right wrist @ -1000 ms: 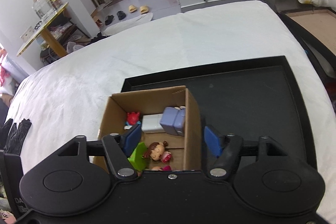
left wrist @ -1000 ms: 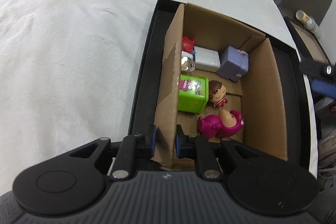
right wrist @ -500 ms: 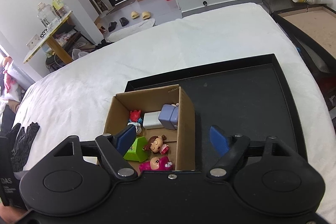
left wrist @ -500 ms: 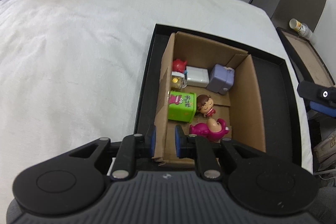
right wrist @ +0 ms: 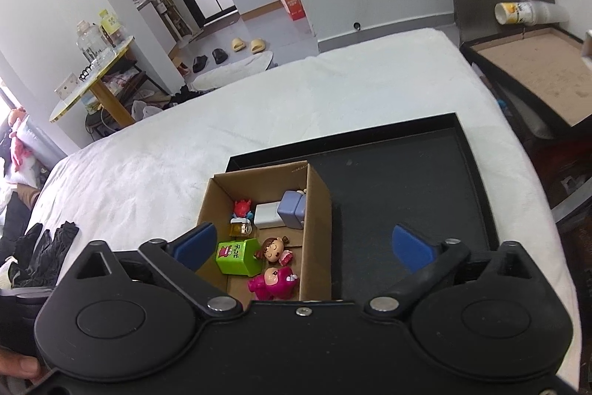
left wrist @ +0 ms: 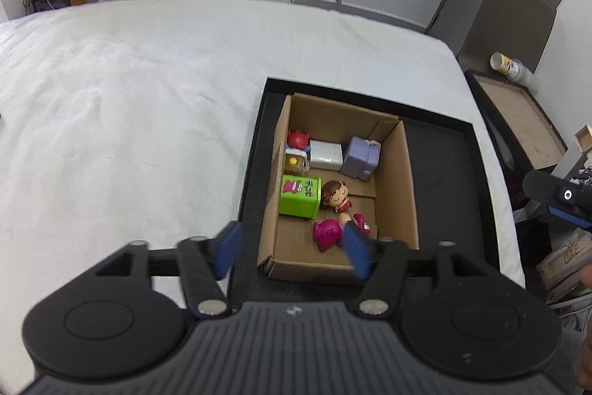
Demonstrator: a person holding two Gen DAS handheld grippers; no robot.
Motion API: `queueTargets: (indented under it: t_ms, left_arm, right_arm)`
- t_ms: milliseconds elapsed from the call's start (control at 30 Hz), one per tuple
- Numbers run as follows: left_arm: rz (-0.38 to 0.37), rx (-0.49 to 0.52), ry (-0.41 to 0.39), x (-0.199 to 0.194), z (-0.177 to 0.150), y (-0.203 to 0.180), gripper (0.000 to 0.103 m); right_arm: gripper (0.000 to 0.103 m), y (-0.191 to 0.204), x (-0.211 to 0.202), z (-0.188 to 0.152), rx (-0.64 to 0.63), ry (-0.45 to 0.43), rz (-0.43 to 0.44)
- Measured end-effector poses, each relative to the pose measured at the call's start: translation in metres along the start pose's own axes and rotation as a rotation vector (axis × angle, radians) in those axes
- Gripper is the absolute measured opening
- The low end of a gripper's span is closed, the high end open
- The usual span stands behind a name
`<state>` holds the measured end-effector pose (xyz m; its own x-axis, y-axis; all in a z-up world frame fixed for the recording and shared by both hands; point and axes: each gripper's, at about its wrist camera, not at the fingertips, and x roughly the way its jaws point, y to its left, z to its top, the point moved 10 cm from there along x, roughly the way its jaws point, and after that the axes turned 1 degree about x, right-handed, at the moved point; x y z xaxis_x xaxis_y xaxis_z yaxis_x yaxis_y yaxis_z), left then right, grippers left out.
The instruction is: Organize rigid objects
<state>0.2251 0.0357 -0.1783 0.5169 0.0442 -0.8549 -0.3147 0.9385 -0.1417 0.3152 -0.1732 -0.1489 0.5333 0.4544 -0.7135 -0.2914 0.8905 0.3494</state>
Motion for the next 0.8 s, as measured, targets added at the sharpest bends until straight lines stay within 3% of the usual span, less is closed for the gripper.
queueTargets:
  t_ms: [167, 267, 467, 567, 800]
  left_arm:
    - [-0.005, 0.005, -0.039, -0.025, 0.000, 0.001, 0.085]
    - [-0.021, 0.009, -0.051, -0.038, -0.001, 0.001, 0.090]
    - [-0.038, 0.035, -0.100, -0.066, -0.003, 0.001, 0.095]
    - [-0.009, 0.053, -0.129, -0.077, -0.004, 0.003, 0.096]
    - [-0.041, 0.043, -0.143, -0.100, -0.014, 0.007, 0.096]
  right_arm:
    - [0.103, 0.003, -0.019, -0.001, -0.004, -0.022, -0.005]
    - [0.103, 0.006, -0.029, -0.001, -0.010, -0.027, -0.016]
    - [0.103, 0.012, -0.049, -0.002, -0.019, -0.036, -0.037]
    - [0.103, 0.012, -0.058, -0.001, -0.026, -0.055, -0.070]
    - [0.103, 0.013, -0.079, -0.007, -0.029, -0.076, -0.081]
